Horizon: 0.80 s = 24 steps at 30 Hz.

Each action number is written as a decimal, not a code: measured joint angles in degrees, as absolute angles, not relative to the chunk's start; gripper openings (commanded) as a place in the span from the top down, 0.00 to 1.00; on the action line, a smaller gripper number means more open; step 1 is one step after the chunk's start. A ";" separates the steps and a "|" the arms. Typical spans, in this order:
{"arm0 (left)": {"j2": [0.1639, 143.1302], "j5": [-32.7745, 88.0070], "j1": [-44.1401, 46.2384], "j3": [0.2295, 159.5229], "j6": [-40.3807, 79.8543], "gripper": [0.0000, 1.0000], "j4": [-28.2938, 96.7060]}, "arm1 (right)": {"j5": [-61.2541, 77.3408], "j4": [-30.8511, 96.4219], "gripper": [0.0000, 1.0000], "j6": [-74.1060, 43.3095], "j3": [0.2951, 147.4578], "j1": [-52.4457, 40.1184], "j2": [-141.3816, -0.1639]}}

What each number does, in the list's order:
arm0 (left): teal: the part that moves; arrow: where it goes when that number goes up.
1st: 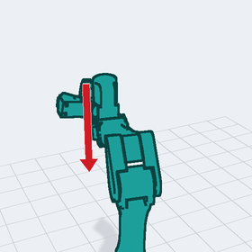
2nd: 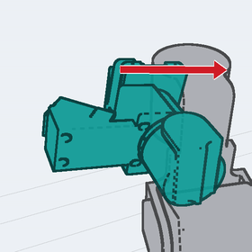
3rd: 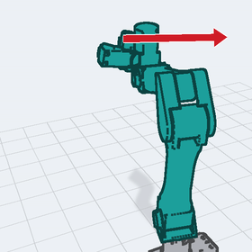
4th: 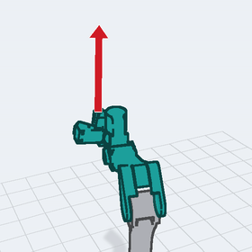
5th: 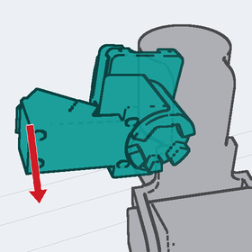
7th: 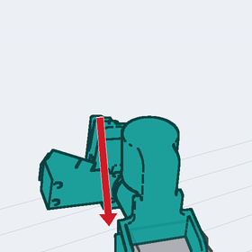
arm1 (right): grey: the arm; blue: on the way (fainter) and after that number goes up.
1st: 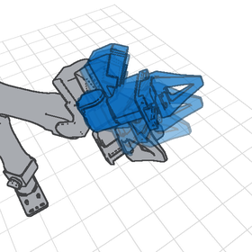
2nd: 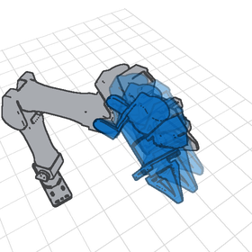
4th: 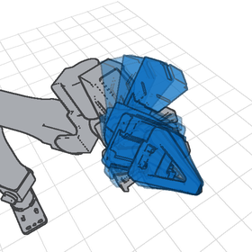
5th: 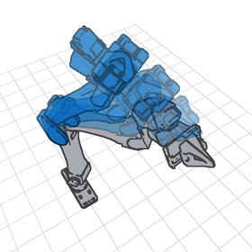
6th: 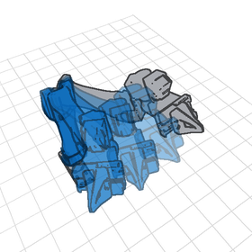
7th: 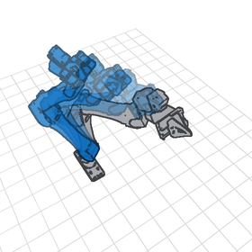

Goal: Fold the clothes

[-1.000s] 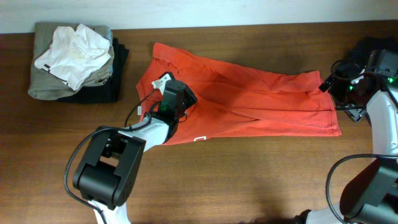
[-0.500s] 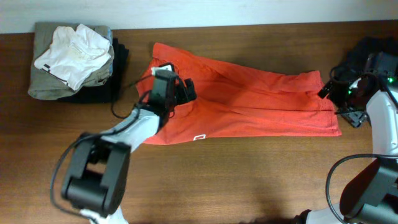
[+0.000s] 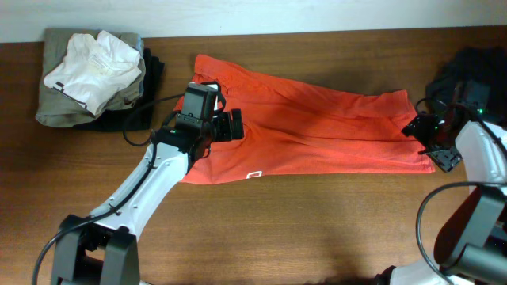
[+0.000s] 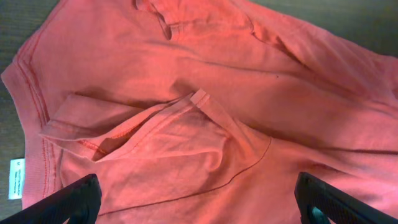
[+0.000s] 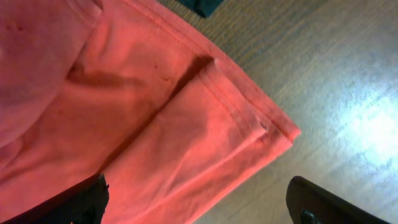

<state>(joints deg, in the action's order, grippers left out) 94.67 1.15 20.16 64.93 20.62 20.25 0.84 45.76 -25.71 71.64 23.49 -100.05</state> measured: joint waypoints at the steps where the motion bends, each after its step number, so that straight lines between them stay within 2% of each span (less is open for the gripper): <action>1: 94.67 1.15 20.16 64.93 20.56 0.01 20.34 | 0.78 45.08 0.07 -24.91 71.64 23.51 -100.99; 5: 94.67 1.13 20.16 64.93 20.53 0.01 21.43 | 0.58 44.73 0.14 -22.92 71.61 24.75 -105.89; 7: 94.67 1.13 20.16 64.93 20.53 0.01 21.47 | 0.58 44.71 0.21 -22.15 71.55 25.93 -107.61; 10: 94.67 1.15 20.16 64.93 20.53 0.01 21.50 | 0.64 44.66 0.22 -20.86 71.37 27.29 -108.36; 13: 94.67 1.13 20.16 64.93 20.53 0.01 21.50 | 0.89 44.16 0.39 -19.64 71.35 27.44 -108.36; 14: 94.67 1.13 20.16 64.93 20.53 0.01 21.50 | 0.95 43.99 0.42 -19.11 71.35 27.44 -108.36; 24: 94.72 1.13 20.16 64.93 20.53 0.01 21.50 | 2.02 42.48 0.43 -18.76 71.26 27.44 -108.40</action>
<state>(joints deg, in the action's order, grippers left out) 94.72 1.13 20.16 64.93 20.53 21.50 2.02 42.48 -18.76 71.26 27.44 -108.40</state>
